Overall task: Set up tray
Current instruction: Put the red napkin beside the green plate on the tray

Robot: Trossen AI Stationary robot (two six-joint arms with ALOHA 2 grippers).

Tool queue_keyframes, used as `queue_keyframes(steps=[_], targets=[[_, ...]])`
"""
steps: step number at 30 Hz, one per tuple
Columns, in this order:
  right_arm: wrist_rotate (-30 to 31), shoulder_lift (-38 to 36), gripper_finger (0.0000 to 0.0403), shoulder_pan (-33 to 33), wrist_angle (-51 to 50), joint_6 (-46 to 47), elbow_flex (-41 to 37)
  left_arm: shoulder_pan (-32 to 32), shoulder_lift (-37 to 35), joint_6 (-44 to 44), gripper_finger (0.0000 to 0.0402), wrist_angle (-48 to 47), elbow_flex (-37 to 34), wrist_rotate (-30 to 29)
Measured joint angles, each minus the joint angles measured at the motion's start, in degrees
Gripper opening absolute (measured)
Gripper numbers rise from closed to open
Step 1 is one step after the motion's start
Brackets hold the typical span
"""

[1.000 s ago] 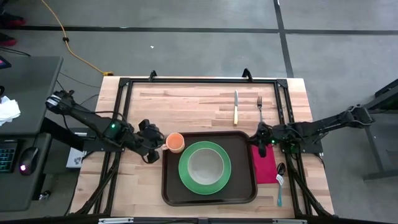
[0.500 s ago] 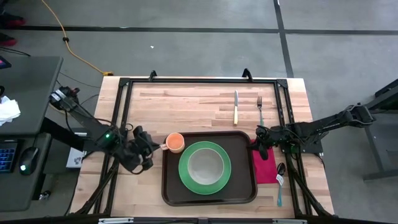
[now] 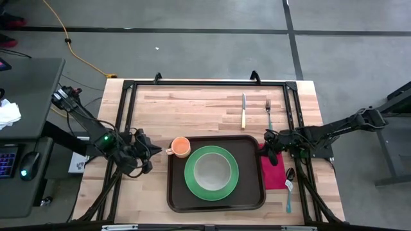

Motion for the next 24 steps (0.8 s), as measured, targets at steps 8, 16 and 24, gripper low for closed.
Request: queue_keyframes(steps=[8,16,24], targets=[[3.61,-0.01,0.0000,-0.01,-10.52,-3.31,7.00,0.00,-5.54,5.71,0.0062,7.35,-6.56,-0.23],[10.90,0.07,0.0000,-0.01,-32.18,-4.83,17.95,0.02,-10.53,9.03,0.0062,11.01,-11.14,-0.27],[13.17,0.04,0.0000,-0.01,-43.75,-0.25,23.31,4.53,-16.32,16.55,0.0062,16.37,-15.88,2.39]])
